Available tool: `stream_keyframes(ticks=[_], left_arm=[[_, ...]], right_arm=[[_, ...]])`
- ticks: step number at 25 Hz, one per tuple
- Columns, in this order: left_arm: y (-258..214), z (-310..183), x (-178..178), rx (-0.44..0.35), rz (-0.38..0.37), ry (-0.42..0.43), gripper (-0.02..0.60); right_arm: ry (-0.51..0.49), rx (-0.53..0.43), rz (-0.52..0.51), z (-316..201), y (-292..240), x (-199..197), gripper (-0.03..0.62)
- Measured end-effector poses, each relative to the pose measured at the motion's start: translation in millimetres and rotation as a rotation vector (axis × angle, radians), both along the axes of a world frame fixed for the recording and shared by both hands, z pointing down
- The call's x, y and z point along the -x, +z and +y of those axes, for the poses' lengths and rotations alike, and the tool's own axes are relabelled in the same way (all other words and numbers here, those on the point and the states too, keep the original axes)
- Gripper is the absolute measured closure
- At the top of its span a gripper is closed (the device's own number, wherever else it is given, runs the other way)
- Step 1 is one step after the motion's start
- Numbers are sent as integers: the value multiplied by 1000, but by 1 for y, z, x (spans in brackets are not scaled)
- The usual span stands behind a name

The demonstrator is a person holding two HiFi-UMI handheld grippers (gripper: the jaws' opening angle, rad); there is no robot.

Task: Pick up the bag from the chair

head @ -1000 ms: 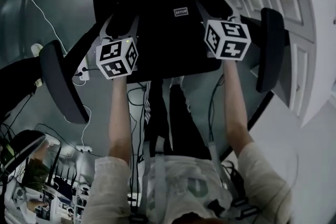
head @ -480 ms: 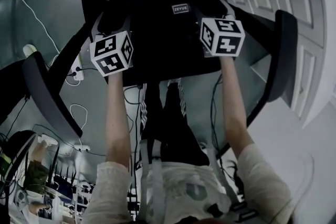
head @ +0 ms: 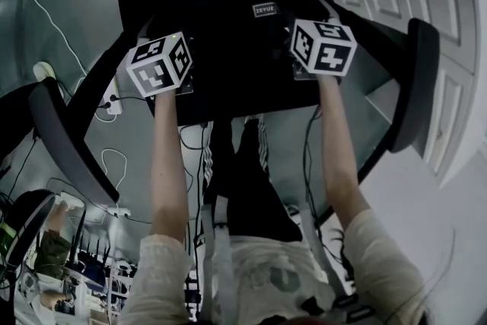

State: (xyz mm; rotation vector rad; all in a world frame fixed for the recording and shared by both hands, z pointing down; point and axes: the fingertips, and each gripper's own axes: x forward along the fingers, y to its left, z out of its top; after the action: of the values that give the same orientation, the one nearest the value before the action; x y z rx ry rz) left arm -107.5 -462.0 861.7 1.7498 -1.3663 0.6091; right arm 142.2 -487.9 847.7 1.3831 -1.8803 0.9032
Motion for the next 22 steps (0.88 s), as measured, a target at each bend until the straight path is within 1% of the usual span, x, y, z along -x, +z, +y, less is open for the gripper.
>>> stream_keyframes(ticks=[3,4,7,10,13,16,22], left_arm=[[-2,0,-5,-16,6,13,370],[-3,-1,-6,-23,6,20,388],[-5,2,-12,-28,2,53,426],[-9,2,-16,-59,0,75,461],[-18,2,-16,-104,-2,63,479],[-30,6,-17,-116,-1,71,485],[-82,10,-18,-175,7,76,495]], right_arm=[[-13,5,5,0,0,3,310],[-28,-2,-1,0,0,5,330],[-78,-20,-13,3,-1,11,418],[-85,-20,-52,4,-3,13,460],[-91,-36,-68,6,-7,17,482],[-84,-40,-56,8,-15,17,494],[-55,-56,-57,16,-62,17,502]])
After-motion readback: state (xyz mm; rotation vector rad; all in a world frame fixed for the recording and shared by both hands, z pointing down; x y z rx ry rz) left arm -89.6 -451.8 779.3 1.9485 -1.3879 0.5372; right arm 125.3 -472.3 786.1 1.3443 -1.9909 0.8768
